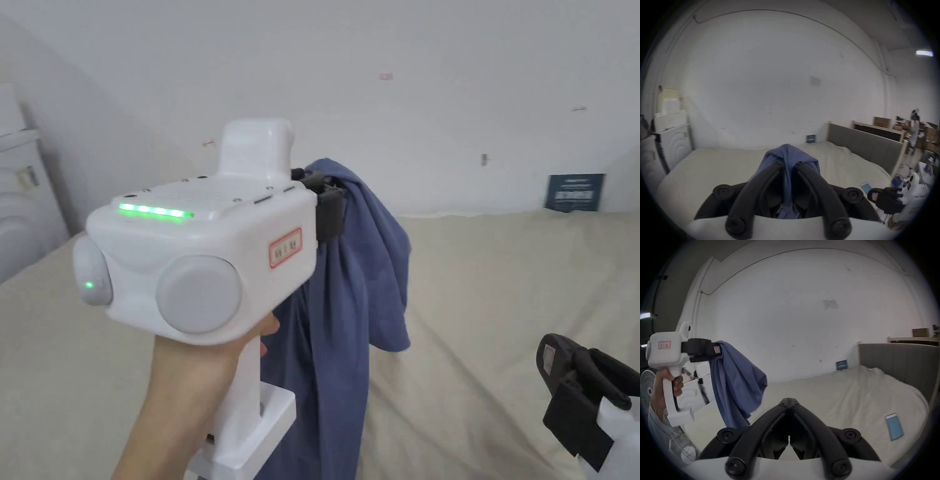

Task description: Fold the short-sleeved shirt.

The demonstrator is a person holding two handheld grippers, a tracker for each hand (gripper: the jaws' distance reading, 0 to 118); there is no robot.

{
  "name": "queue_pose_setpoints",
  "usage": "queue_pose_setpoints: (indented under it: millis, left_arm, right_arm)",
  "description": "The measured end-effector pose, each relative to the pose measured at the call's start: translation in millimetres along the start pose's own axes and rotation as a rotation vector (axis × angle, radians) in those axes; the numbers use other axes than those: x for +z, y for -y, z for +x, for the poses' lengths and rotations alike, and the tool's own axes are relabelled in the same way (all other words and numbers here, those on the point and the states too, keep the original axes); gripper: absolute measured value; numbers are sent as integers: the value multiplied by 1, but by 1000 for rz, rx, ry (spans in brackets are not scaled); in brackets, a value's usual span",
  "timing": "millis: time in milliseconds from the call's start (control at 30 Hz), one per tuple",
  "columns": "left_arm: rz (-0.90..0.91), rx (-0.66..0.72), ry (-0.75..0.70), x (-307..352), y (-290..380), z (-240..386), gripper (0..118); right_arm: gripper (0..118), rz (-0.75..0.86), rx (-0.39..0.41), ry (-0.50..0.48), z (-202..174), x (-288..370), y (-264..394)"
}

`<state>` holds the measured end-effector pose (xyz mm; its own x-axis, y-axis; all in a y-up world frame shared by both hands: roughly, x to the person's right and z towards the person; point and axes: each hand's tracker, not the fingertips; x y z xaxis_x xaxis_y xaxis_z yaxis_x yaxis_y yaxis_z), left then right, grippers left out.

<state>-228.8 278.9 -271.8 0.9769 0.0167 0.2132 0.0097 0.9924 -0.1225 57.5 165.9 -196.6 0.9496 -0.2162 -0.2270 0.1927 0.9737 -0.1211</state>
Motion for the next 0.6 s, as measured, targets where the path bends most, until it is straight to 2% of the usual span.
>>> queue_pose_setpoints:
  millis: [133,333,500,567,600]
  left_arm:
    - [-59,-5,91,-37,49,50,8]
    - [-429,112,267,-80,187,102,8]
    - [-642,59,229,-94,269,123,8]
    - [-651,94,208,-95,284,121,10]
    - [-658,116,191,-95,288,119,15]
  right_arm:
    - [0,38,-19,121,43,14,-8]
    - [0,12,-56,222,82,22,5]
    - [0,-71,-70,255,100,11,27]
    - [0,-104,-60,252,104,4,35]
    - [0,-114,-55,251,104,0,37]
